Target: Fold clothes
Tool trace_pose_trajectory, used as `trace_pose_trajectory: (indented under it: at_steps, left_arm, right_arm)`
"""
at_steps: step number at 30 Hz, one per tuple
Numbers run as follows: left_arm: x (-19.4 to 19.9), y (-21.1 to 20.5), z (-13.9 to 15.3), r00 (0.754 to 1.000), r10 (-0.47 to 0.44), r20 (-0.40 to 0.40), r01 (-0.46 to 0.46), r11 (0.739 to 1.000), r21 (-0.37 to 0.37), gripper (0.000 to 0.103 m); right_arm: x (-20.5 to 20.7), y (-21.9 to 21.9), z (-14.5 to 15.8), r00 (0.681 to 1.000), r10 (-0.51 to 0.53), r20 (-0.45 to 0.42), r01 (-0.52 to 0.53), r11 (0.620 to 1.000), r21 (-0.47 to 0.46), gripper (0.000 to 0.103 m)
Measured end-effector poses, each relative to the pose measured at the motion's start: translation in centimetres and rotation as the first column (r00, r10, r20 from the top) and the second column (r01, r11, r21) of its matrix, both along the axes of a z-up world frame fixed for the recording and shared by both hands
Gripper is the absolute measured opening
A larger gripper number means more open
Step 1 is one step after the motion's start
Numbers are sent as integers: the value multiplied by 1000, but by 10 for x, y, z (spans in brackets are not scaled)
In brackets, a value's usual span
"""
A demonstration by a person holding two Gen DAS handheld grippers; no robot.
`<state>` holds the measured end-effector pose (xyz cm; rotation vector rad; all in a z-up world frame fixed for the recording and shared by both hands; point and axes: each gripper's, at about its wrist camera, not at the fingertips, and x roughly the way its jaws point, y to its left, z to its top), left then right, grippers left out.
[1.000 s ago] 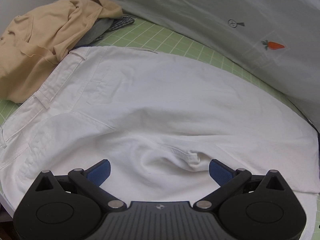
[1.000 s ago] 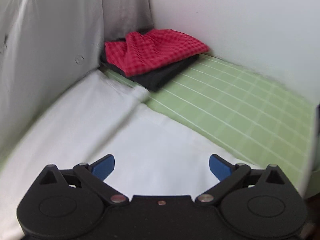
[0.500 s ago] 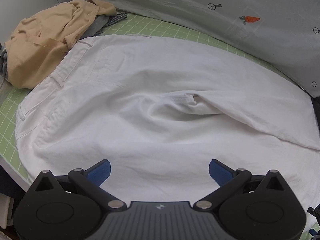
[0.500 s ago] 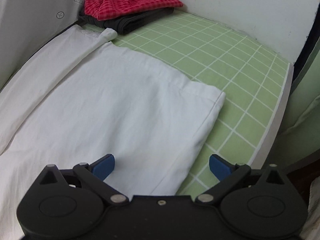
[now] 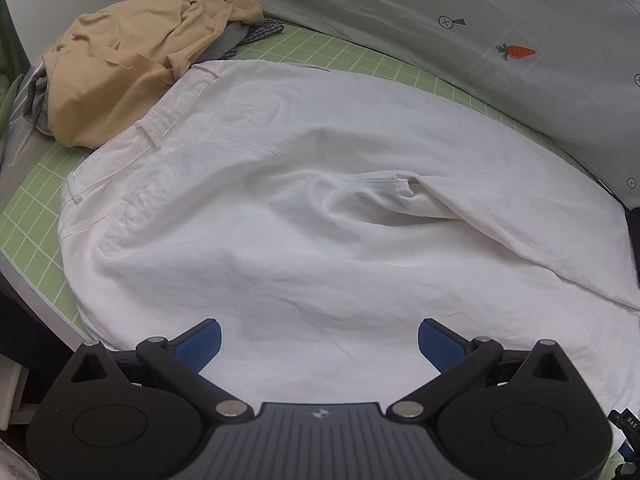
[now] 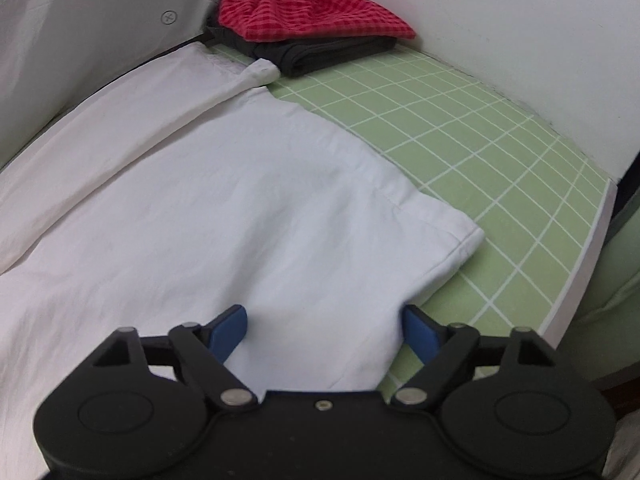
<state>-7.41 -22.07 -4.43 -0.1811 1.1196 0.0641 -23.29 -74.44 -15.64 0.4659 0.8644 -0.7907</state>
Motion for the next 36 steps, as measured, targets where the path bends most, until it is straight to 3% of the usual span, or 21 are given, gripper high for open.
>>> trace_pose_trajectory:
  at_steps: [2, 3, 4, 14, 25, 30, 32, 36]
  left_arm:
    - [0, 8, 0, 1000, 21, -2, -21, 1000, -10, 103]
    - [0, 13, 0, 999, 35, -4, -35, 999, -18, 103]
    - [1, 18, -1, 999, 47, -5, -48, 999, -26, 103]
    - [10, 93, -2, 974, 228, -1, -228, 972, -59, 103]
    - [18, 183, -42, 893, 435, -119, -442, 896, -47, 101]
    - [28, 206, -60, 877, 457, -151, -473, 876, -96, 88]
    - [32, 215, -67, 870, 465, -164, -485, 867, -116, 77]
    - [40, 229, -78, 866, 465, -182, -492, 857, -155, 64]
  right_arm:
    - [1, 1, 4, 1000, 25, 5, -25, 1000, 1, 46]
    - [0, 3, 7, 1000, 23, 9, -23, 1000, -4, 21]
    - [-1, 4, 11, 1000, 16, 13, -16, 1000, -9, 9]
    - [-10, 17, 50, 997, -54, 52, 58, 996, -67, 8]
    - [-11, 31, 88, 992, -105, 71, 112, 987, -117, 8]
    - [-5, 36, 98, 988, -129, 84, 138, 985, -108, 8]
    - [-5, 37, 101, 983, -151, 108, 161, 984, -83, 8]
    - [-5, 39, 107, 970, -189, 151, 197, 980, -40, 8]
